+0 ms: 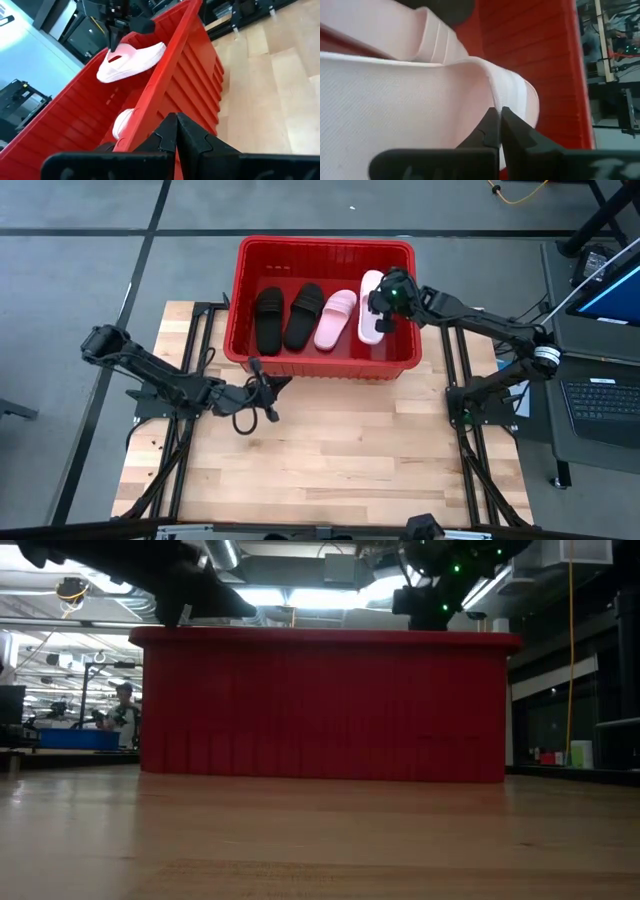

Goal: Pick and place slides into bin
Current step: Put the pink slide into the red bin

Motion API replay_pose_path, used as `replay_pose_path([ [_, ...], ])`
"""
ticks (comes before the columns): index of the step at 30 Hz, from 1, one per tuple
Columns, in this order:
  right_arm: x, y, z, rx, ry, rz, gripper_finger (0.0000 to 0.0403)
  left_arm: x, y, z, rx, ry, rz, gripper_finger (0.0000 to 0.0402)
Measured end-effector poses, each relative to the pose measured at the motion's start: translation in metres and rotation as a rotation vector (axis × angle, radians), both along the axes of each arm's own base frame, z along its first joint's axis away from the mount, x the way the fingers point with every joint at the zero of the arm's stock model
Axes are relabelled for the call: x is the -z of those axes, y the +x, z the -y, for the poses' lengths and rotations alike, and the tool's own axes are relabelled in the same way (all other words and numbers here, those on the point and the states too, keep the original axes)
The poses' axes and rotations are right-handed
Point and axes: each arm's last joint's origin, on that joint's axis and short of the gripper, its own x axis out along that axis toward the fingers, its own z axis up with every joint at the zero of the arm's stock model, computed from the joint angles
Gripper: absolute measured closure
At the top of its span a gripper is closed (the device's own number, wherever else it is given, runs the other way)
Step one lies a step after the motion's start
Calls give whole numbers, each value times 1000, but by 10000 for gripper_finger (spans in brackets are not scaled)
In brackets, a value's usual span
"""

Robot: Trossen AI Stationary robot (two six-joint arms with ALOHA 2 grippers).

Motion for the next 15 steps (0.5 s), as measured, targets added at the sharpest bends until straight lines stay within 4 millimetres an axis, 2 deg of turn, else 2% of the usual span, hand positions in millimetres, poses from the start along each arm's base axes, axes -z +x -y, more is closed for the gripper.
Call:
replay_pose_path([
  [6, 22, -7, 6, 24, 10, -27, 397, 2, 2, -6, 36, -14, -22, 399],
  [15, 41, -12, 10, 10, 41, -19, 397, 2, 6, -21, 10, -25, -26, 396],
])
